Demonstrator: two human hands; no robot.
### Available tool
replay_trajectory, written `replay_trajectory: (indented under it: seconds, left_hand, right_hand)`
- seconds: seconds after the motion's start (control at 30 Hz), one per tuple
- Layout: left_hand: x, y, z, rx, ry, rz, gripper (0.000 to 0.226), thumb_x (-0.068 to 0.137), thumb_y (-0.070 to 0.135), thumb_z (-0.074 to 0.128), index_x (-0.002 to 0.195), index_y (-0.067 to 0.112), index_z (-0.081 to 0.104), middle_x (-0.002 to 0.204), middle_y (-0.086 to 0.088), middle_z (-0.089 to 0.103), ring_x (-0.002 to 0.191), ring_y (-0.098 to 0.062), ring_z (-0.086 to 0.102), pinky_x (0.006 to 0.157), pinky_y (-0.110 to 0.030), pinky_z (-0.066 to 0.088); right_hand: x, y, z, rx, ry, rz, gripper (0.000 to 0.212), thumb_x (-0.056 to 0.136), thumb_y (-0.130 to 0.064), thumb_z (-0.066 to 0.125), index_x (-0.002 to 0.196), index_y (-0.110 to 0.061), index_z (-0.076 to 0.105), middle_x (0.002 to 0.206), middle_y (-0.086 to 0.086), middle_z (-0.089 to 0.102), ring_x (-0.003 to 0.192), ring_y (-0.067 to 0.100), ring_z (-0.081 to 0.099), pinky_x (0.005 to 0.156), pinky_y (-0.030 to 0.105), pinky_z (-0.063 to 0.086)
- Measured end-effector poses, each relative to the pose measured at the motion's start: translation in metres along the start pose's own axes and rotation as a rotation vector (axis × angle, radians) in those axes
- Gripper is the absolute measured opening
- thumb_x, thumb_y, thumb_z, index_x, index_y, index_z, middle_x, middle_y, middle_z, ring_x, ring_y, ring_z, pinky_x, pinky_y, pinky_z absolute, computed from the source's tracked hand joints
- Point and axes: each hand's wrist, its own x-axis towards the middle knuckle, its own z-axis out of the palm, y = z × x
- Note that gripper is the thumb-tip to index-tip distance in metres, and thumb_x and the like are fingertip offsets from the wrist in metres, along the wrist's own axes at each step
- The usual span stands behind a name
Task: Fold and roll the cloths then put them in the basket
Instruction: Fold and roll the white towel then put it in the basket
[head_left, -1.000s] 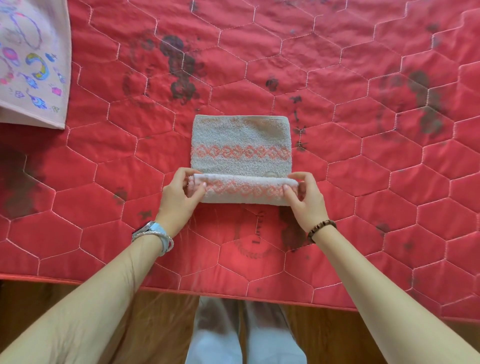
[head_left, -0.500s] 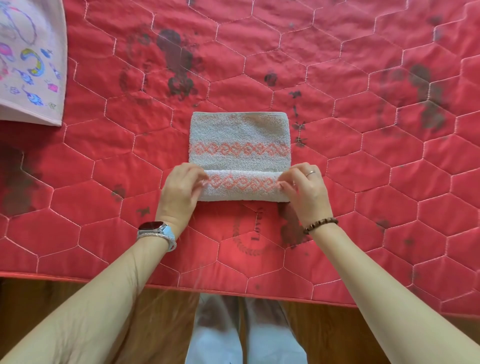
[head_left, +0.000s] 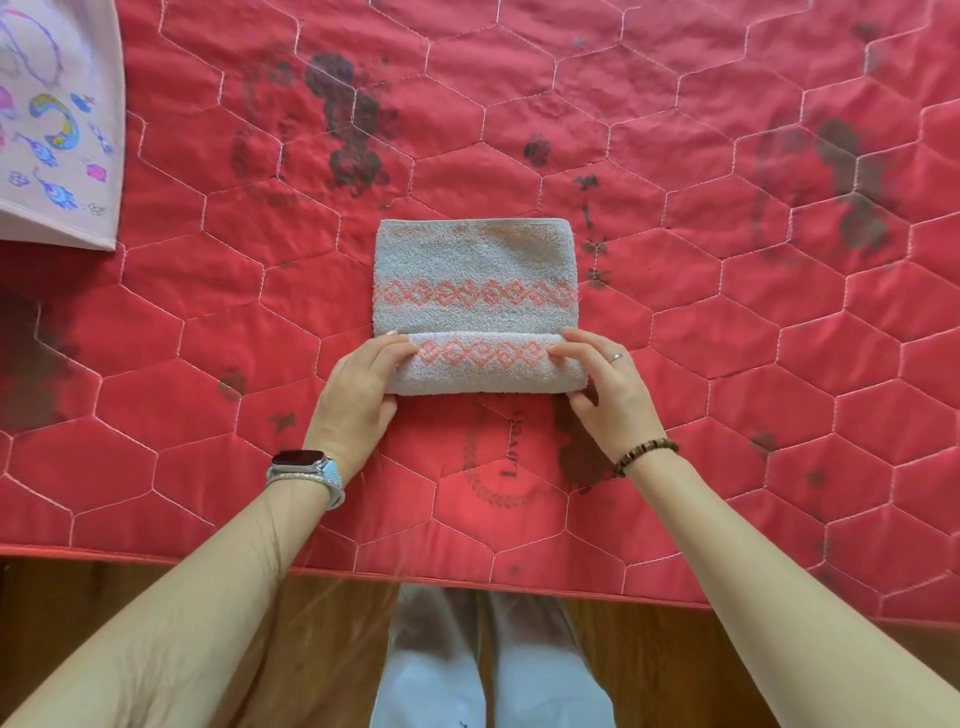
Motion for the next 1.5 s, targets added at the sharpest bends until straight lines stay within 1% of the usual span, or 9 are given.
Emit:
replay_trajectory:
  seconds: [0.23, 0.37, 0.47, 0.67, 0.83, 0.93, 1.1, 1.3, 1.5]
  left_hand:
    - [0.011, 0.010, -0.022, -0.243, 0.085, -0.164, 0.047, 0.070, 0.008, 0.073, 0.115, 0.018, 0.061, 0.108, 0.005, 0.070, 0.098, -0.011, 0.064, 0.089, -0.019, 0.043]
    - [0.009, 0.014, -0.027, -0.359, 0.062, -0.279, 0.028, 0.082, 0.017, 0.072, 0.108, 0.019, 0.060, 0.088, 0.004, 0.067, 0.079, -0.004, 0.060, 0.071, -0.006, 0.042]
    - [0.008, 0.014, -0.023, -0.437, 0.028, -0.374, 0.024, 0.084, 0.033, 0.062, 0.103, 0.018, 0.059, 0.084, -0.001, 0.065, 0.069, -0.004, 0.053, 0.067, -0.018, 0.044]
    - [0.007, 0.014, -0.008, -0.393, 0.094, -0.503, 0.032, 0.084, 0.040, 0.057, 0.100, 0.012, 0.057, 0.089, -0.008, 0.058, 0.076, -0.014, 0.050, 0.074, -0.036, 0.044]
    - [0.002, 0.012, -0.004, -0.049, 0.290, -0.109, 0.038, 0.086, 0.009, 0.064, 0.123, 0.010, 0.057, 0.128, -0.010, 0.054, 0.120, -0.024, 0.050, 0.105, -0.034, 0.037]
    - [-0.002, 0.010, -0.004, 0.046, 0.168, 0.095, 0.045, 0.084, 0.003, 0.058, 0.128, 0.011, 0.059, 0.134, -0.007, 0.058, 0.129, -0.025, 0.050, 0.110, -0.036, 0.032]
    - [-0.014, -0.004, -0.008, 0.087, -0.063, -0.001, 0.078, 0.077, 0.021, 0.072, 0.147, 0.026, 0.039, 0.150, 0.005, 0.044, 0.143, -0.014, 0.037, 0.121, -0.043, 0.017]
    - [0.000, -0.013, -0.017, -0.027, -0.019, -0.023, 0.076, 0.073, 0.023, 0.084, 0.141, 0.025, 0.049, 0.128, 0.003, 0.060, 0.120, -0.018, 0.054, 0.102, -0.039, 0.035]
    - [0.009, -0.003, -0.027, -0.277, -0.042, -0.229, 0.042, 0.084, 0.047, 0.058, 0.125, 0.046, 0.050, 0.108, 0.013, 0.061, 0.102, -0.012, 0.051, 0.092, -0.030, 0.039]
  right_hand:
    - [0.003, -0.010, -0.019, 0.140, -0.031, 0.167, 0.045, 0.077, -0.010, 0.063, 0.117, -0.030, 0.059, 0.104, -0.013, 0.062, 0.096, 0.013, 0.051, 0.085, 0.010, 0.037]
    - [0.005, -0.015, -0.020, 0.311, 0.017, 0.375, 0.033, 0.085, -0.017, 0.064, 0.113, -0.031, 0.053, 0.094, -0.012, 0.064, 0.084, 0.000, 0.060, 0.077, 0.020, 0.047]
    - [0.007, -0.017, -0.013, 0.394, 0.070, 0.480, 0.028, 0.090, -0.021, 0.063, 0.113, -0.028, 0.049, 0.081, -0.013, 0.063, 0.072, -0.006, 0.058, 0.072, 0.022, 0.045]
    - [0.012, -0.022, 0.001, 0.228, 0.231, 0.352, 0.031, 0.089, -0.023, 0.064, 0.117, -0.020, 0.051, 0.100, -0.003, 0.055, 0.092, 0.017, 0.056, 0.079, 0.031, 0.047]
    - [0.017, -0.024, -0.004, 0.040, 0.185, 0.035, 0.017, 0.088, -0.005, 0.062, 0.098, -0.015, 0.070, 0.114, 0.003, 0.057, 0.109, 0.019, 0.047, 0.087, 0.028, 0.045]
    - [0.011, -0.013, -0.008, -0.038, 0.090, -0.090, 0.023, 0.088, -0.014, 0.068, 0.111, -0.015, 0.069, 0.128, 0.007, 0.056, 0.120, 0.020, 0.048, 0.101, 0.026, 0.041]
    - [0.011, -0.001, -0.009, -0.048, -0.058, -0.066, 0.066, 0.069, 0.010, 0.072, 0.127, -0.017, 0.060, 0.143, 0.007, 0.047, 0.131, 0.022, 0.044, 0.111, 0.012, 0.024]
    - [0.027, -0.004, -0.011, 0.034, -0.102, -0.022, 0.058, 0.075, 0.001, 0.075, 0.125, -0.023, 0.059, 0.135, 0.001, 0.050, 0.125, 0.024, 0.047, 0.103, 0.004, 0.021]
    - [0.043, -0.014, -0.023, 0.124, -0.146, 0.118, 0.046, 0.082, -0.020, 0.071, 0.125, -0.028, 0.056, 0.122, -0.011, 0.057, 0.114, 0.012, 0.048, 0.099, 0.028, 0.040]
